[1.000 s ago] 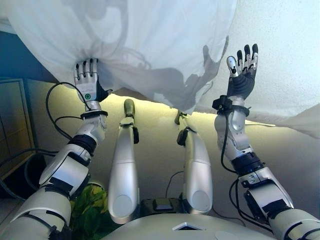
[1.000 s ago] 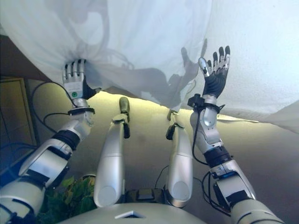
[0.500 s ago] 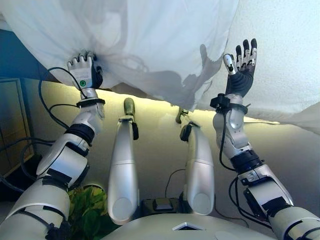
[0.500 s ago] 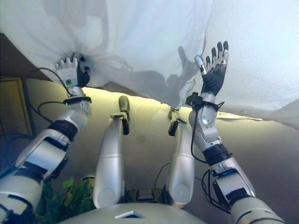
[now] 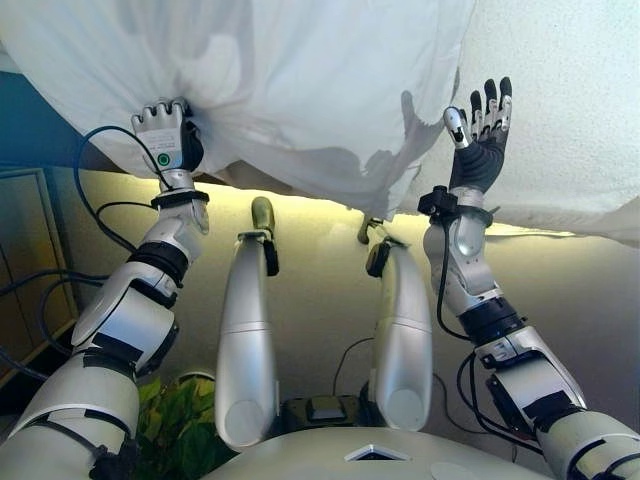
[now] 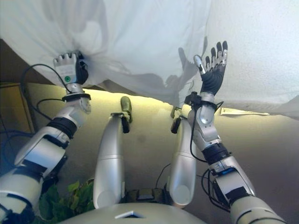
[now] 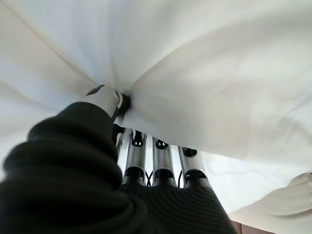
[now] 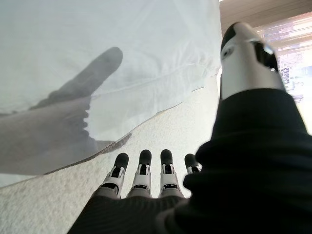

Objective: Make the bed neatly

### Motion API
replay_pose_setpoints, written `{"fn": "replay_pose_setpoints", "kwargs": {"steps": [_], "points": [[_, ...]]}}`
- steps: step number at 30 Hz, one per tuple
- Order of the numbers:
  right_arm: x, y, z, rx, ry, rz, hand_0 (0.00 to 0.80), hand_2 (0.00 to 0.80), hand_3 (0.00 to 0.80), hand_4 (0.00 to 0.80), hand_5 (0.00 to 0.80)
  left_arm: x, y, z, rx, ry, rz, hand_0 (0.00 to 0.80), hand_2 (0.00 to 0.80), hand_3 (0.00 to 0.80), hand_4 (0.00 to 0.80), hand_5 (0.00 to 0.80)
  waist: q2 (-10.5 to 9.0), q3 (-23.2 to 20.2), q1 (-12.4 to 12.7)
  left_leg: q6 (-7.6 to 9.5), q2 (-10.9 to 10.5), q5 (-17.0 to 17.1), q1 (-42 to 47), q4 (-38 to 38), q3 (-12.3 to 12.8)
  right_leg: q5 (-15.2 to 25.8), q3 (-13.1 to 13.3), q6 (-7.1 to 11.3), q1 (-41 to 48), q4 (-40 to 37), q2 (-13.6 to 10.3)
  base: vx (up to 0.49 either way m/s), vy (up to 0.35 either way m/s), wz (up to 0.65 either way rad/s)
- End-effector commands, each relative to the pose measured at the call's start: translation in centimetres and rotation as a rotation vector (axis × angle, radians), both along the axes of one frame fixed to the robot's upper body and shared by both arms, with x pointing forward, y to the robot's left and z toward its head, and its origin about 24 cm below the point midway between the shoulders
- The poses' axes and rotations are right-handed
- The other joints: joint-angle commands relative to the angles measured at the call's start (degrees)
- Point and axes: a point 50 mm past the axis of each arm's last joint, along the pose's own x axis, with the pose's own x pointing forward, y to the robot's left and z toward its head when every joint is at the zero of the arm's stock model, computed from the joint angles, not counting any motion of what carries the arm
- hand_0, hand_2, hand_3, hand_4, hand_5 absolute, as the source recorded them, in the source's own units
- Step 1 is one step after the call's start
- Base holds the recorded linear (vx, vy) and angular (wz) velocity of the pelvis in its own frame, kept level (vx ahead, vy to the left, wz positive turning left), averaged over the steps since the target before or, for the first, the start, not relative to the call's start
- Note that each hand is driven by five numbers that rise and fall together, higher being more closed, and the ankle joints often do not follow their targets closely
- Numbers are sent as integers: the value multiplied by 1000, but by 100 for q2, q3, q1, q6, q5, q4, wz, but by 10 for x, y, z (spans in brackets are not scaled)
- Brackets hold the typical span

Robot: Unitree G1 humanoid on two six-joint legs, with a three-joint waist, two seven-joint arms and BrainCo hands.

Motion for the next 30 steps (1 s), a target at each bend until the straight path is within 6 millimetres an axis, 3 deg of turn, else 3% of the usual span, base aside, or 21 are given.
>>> {"fn": "replay_pose_setpoints", "kwargs": {"steps": [1,6,11,18,30], "points": [[-11,-10,16,-28,-132,-22,0,0,0,0,0,-11,16,-23,-58,74,88,800,800,800,800,800,424,9,-2,6,-112,246,172,-509,-317,-75,112,161,206,330,-192,0,0,0],[-11,-10,16,-29,-131,-18,0,0,0,0,0,-14,22,-28,-17,106,111,800,800,800,800,800,435,9,28,2,-111,268,181,-547,-323,-59,79,175,222,295,-215,0,0,0],[-11,-12,12,-24,-123,-15,0,0,0,0,0,-23,42,-37,-18,162,177,800,800,800,800,800,490,9,73,0,-127,255,243,-559,-321,-56,42,177,270,282,-267,0,0,0],[-11,-16,4,-49,-113,-14,0,0,0,0,0,-46,63,-65,-62,247,243,800,800,800,800,800,644,9,162,-4,-179,277,369,-643,-292,-128,3,145,354,271,-345,6,31,2],[-16,-25,-4,-56,-119,-49,0,0,0,0,0,-79,86,-97,-93,361,356,800,800,800,800,800,733,9,296,-2,-222,305,398,-697,-288,-187,-89,132,410,254,-398,-2,1,2]]}}
